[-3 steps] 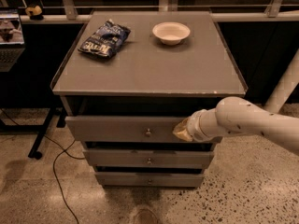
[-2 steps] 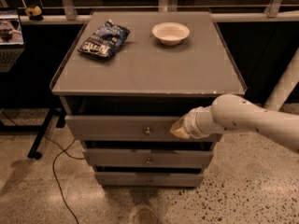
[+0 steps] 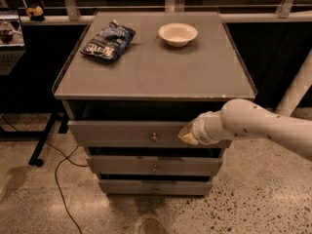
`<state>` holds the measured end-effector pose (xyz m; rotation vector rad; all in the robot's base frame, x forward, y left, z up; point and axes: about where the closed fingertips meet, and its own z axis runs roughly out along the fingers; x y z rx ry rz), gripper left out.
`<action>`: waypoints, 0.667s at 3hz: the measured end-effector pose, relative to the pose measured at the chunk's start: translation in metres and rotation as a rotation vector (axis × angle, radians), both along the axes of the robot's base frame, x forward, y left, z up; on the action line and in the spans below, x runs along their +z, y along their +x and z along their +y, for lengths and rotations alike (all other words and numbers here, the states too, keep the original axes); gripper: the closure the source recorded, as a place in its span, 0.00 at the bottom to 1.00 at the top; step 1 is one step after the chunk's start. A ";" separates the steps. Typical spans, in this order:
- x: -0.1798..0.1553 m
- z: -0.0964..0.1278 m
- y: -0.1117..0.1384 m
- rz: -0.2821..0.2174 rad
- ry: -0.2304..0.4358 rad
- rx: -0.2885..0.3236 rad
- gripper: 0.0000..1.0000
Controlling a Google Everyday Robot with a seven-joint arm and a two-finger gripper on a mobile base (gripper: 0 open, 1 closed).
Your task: Close top drawer
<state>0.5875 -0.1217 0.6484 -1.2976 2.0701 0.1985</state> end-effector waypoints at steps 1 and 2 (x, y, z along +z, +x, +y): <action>-0.013 -0.017 -0.025 0.071 0.016 -0.023 1.00; -0.014 -0.031 -0.048 0.098 0.042 -0.054 1.00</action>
Offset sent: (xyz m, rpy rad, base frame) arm -0.0755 -0.0505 -0.0140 0.0768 0.1273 -0.0994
